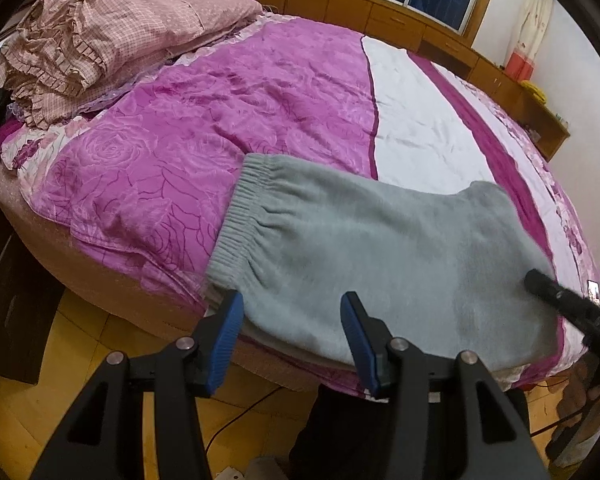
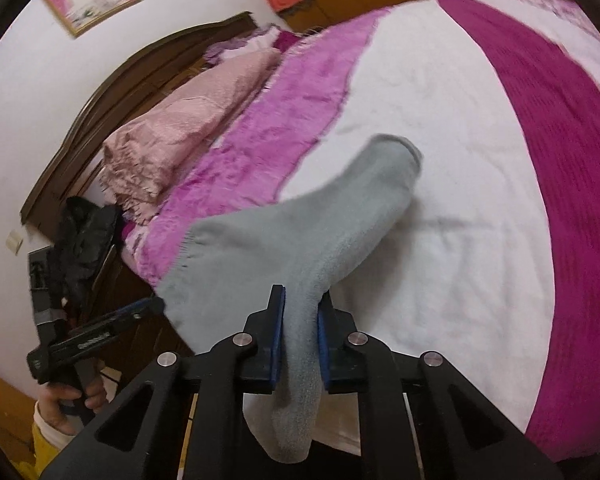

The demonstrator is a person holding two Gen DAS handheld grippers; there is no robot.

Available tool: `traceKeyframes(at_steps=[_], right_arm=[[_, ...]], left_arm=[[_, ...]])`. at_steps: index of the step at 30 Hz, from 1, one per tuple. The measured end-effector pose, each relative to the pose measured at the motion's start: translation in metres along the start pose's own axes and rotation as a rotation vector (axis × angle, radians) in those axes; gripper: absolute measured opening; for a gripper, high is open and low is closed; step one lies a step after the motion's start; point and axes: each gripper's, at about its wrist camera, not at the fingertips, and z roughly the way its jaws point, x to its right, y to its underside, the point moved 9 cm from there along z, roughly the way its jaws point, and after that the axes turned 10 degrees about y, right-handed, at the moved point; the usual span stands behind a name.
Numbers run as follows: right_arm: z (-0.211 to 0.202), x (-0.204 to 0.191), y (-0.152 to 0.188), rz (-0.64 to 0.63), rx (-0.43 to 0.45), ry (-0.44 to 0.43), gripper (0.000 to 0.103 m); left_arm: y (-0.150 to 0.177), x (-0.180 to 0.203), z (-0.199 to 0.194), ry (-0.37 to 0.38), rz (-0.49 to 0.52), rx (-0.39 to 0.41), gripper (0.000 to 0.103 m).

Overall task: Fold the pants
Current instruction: 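Lift the sweatpants with the right gripper and fold them over onto themselves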

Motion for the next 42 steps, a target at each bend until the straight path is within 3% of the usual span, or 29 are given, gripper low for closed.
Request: traceKeyframes(at_steps=[11,23,42], right_arm=[[-0.011,-0.080,-0.030,-0.146,0.020,-0.067,0.006],[-0.005,-0.123,-0.038,-0.188,-0.003,-0.104,0.006],[0.075,-0.200,-0.041,-0.168,-0.108,-0.131,0.006]], left_arm=[[-0.019,-0.025,-0.021,-0.023,0.023,0.038,0.053],[-0.026,-0.037,-0.035,-0.026,0.061,0.049,0.053],[-0.041,-0.087,-0.039,-0.068,0.049,0.057,0.053]])
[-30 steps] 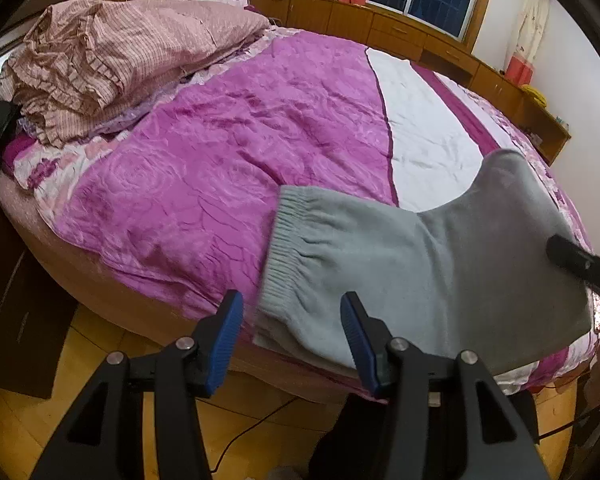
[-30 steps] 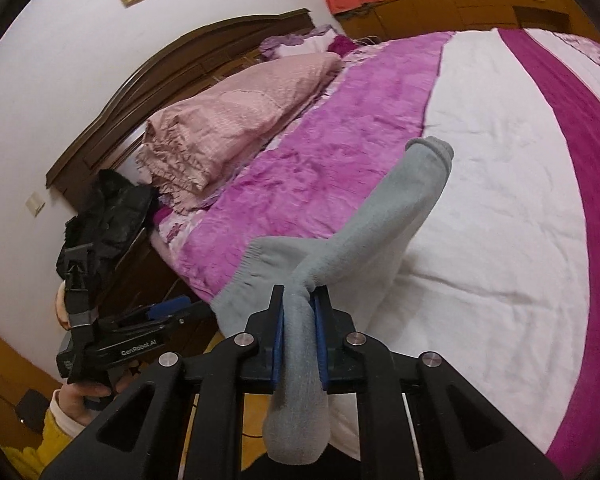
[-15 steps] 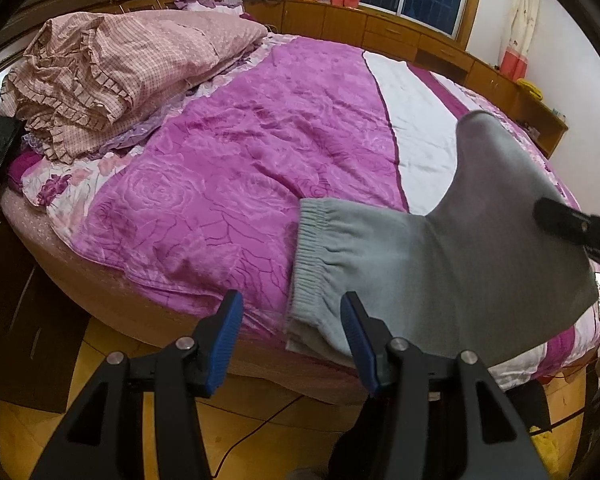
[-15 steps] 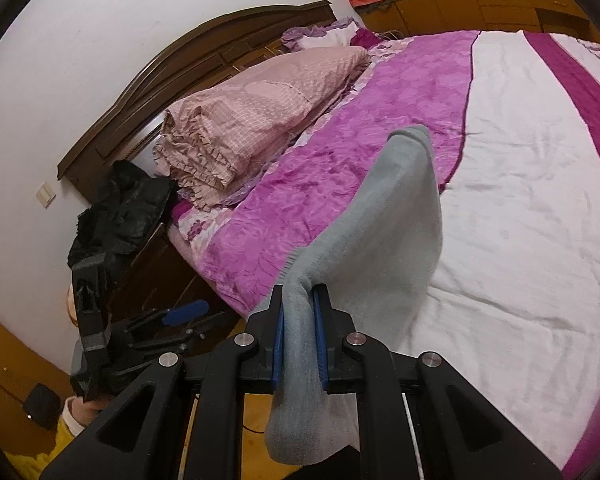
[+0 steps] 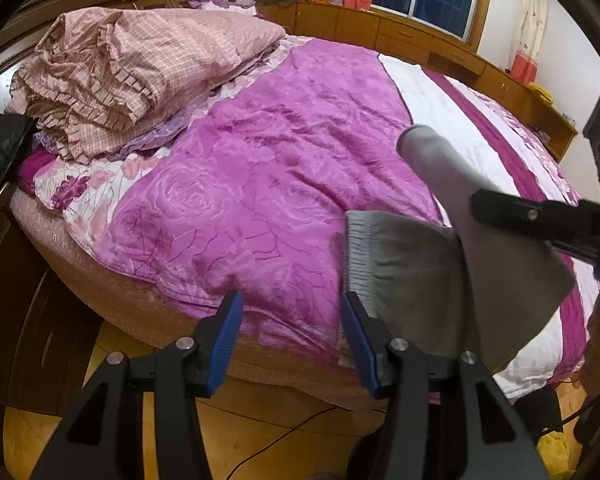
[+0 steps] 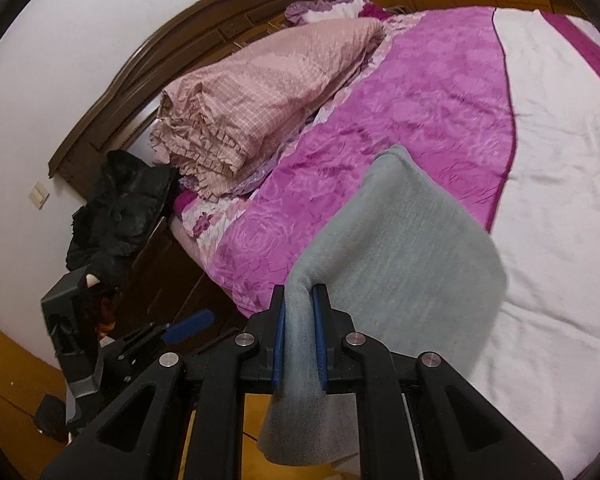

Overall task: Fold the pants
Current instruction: 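Lift the sweatpants with the right gripper and fold them over onto themselves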

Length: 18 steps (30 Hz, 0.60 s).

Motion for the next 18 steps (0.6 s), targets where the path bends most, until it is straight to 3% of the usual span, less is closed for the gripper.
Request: traceKeyframes(at_steps=[8,10,12,18], right_arm=[[0.053,-0.021,0.010,-0.010,-0.069,0.005,0.006],[0.063,-0.027,0.013,-0.020,-0.081,-0.011,0.013],[0.068,-0.031,0.016,-0.040,-0.088,-0.020,0.019],[0.052,-0.043,0.016,-0.085,-0.049,-0.069,0.020]], left_arm=[[0.008,-0.025,0.010,-0.005,-0.050,-0.010,0.053],[0.010,-0.031,0.012,-0.007,-0.063,-0.014,0.053],[0.011,-0.035,0.013,-0.007,-0.075,-0.015,0.053],[0.006,-0.034,0.006,0.005,-0.086,0.009,0.053]])
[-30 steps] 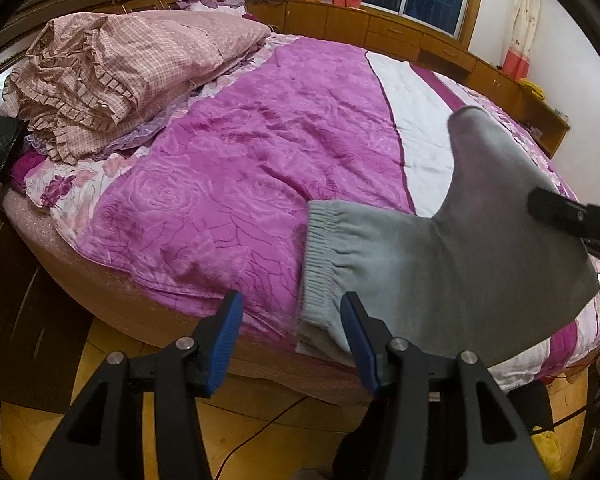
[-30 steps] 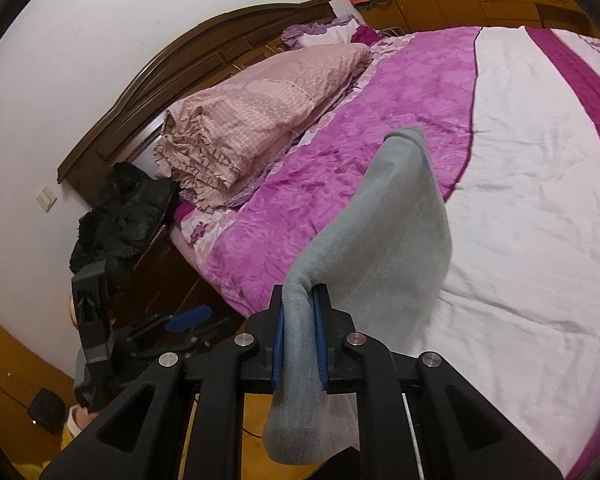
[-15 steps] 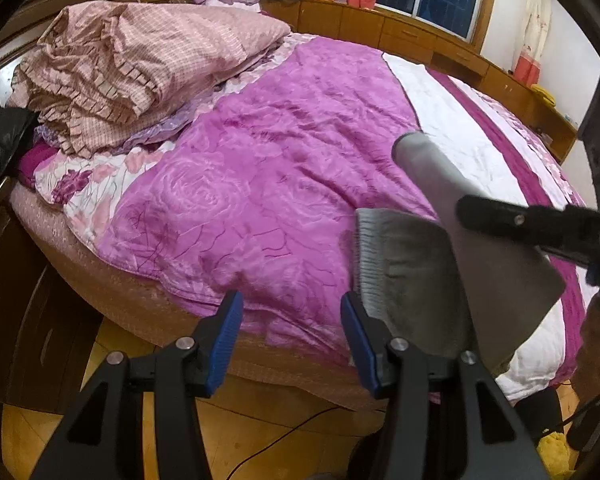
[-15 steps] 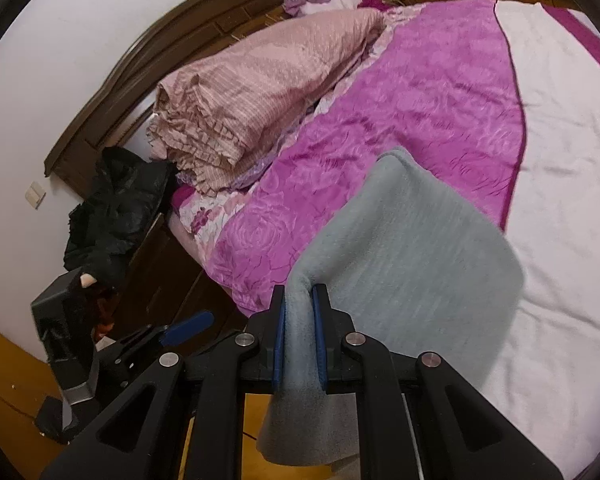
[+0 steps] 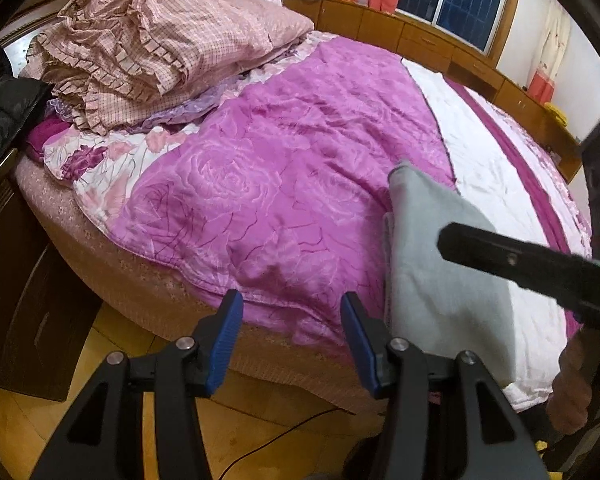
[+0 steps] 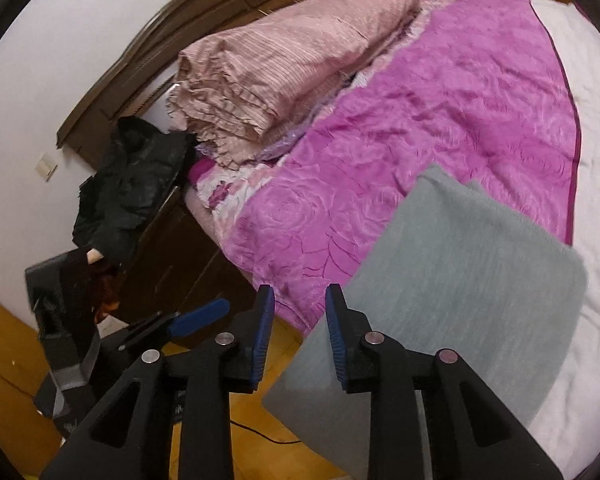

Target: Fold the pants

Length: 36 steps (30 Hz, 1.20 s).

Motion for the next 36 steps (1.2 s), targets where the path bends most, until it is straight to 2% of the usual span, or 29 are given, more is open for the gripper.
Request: traceKeyframes(at_steps=[4,8,13,15,17,20,21,25,29,36], right_arm=[[-0.021,0.010,0.002,-0.020,0.040,0.038,0.023],[-0.042,0.040,0.013,-0.007,0.061,0.113,0.024],[-0.058,0.091,0.028,0.080,0.078,0.227,0.045],[-0.060,0.108,0.034,0.135,0.070,0.233,0.047],[-0.059,0.125,0.042,0.204,0.047,0.219,0.047],[-0.053,0.138,0.052,0.270,0.014,0.170,0.048],[-0.049,0.139,0.055,0.285,0.001,0.153,0.048],[-0.029,0.140,0.068,0.308,-0.061,0.086,0.048],[-0.009,0.135,0.072,0.337,-0.084,0.008,0.047],[0.008,0.128,0.063,0.309,-0.070,0.015,0.049]], left_arm=[[-0.005,0.016,-0.005,0.048,0.007,0.016,0.053],[-0.009,0.040,0.000,0.110,0.028,0.007,0.053],[-0.013,0.069,0.022,0.170,0.059,-0.033,0.053],[-0.012,0.075,0.033,0.188,0.058,-0.059,0.053],[-0.010,0.081,0.047,0.203,0.070,-0.093,0.053],[-0.005,0.076,0.070,0.146,0.087,-0.136,0.053],[-0.003,0.074,0.076,0.150,0.081,-0.147,0.053],[0.000,0.063,0.085,0.221,0.003,-0.151,0.059],[-0.001,0.061,0.089,0.267,0.003,-0.162,0.061],[-0.005,0.069,0.103,0.332,0.041,-0.178,0.067]])
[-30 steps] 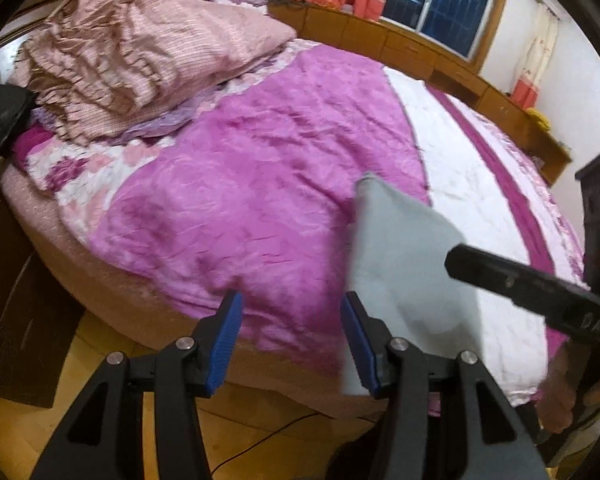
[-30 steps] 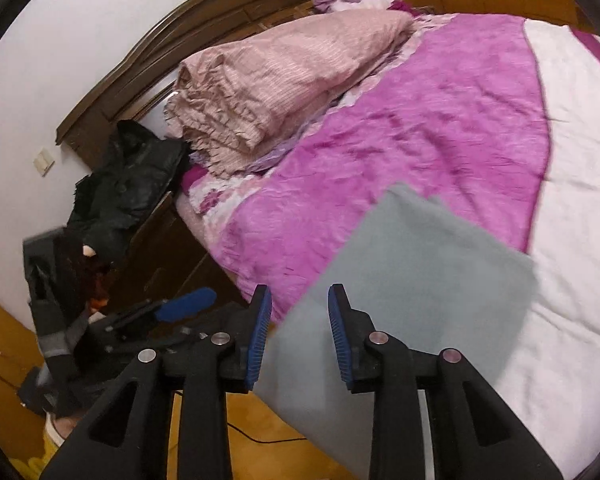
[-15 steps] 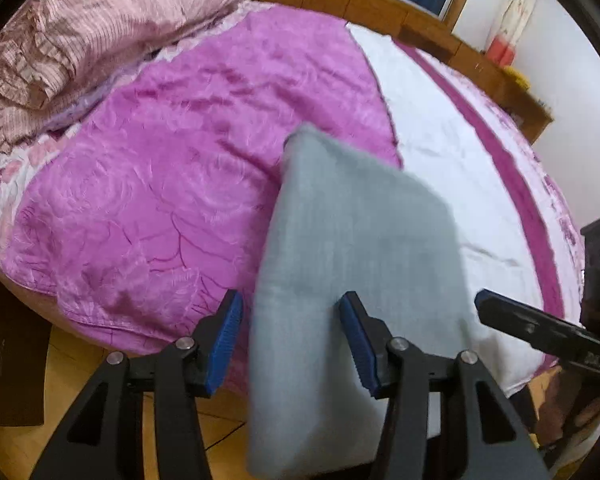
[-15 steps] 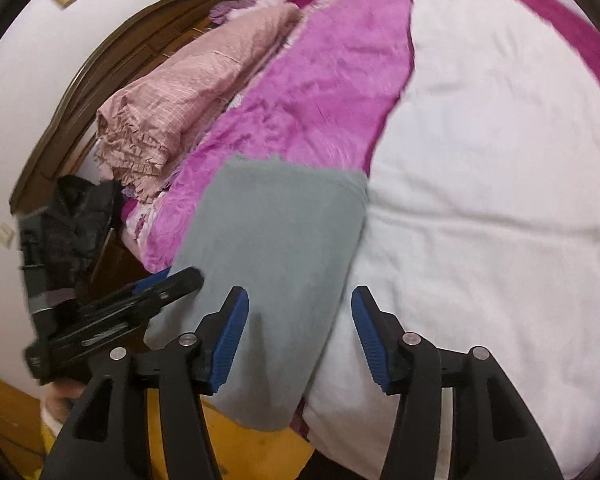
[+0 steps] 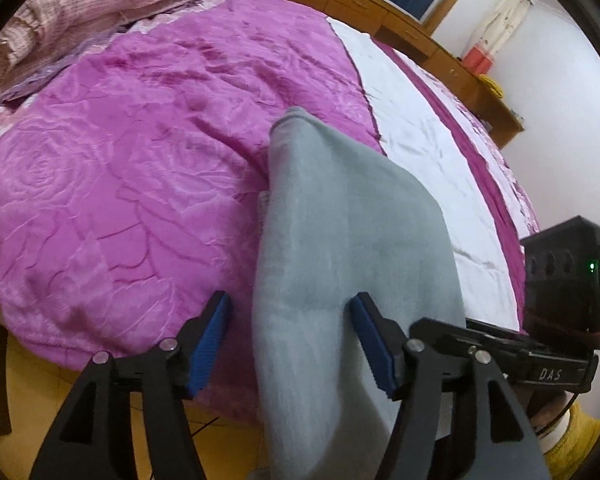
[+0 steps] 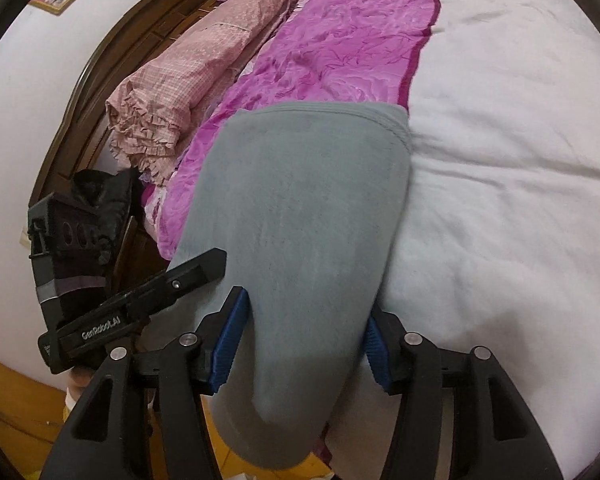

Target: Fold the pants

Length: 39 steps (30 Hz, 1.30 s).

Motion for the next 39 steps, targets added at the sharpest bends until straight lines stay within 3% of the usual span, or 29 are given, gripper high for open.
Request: traceKeyframes(at_steps=[3,5,7,11,15,25,39], right_arm=[[0.004,-0.003,-0.004,-0.010,0.005,0.007,0.048],[0.002,-0.005,-0.005,-0.028,0.013,0.015,0.039],[-0.004,-0.008,-0.005,-0.047,0.025,0.009,0.029],[-0.022,-0.018,-0.003,-0.084,0.054,-0.009,0.023],[-0.045,-0.028,0.003,-0.138,0.085,-0.016,0.022],[-0.110,-0.028,0.012,-0.164,0.153,-0.034,0.021],[-0.201,0.017,-0.002,-0.193,0.246,0.036,0.021]], left_arm=[[-0.002,0.001,0.006,0.035,-0.009,0.005,0.066],[-0.001,0.007,0.005,0.070,-0.004,0.017,0.050],[-0.001,0.011,0.000,0.063,0.019,0.036,0.045],[0.002,0.019,-0.014,0.084,0.003,0.072,0.033],[0.012,0.032,-0.029,0.137,-0.026,0.097,0.032],[0.021,0.090,-0.049,0.179,0.018,0.161,0.032],[0.001,0.199,-0.029,0.244,0.081,0.187,0.032]])
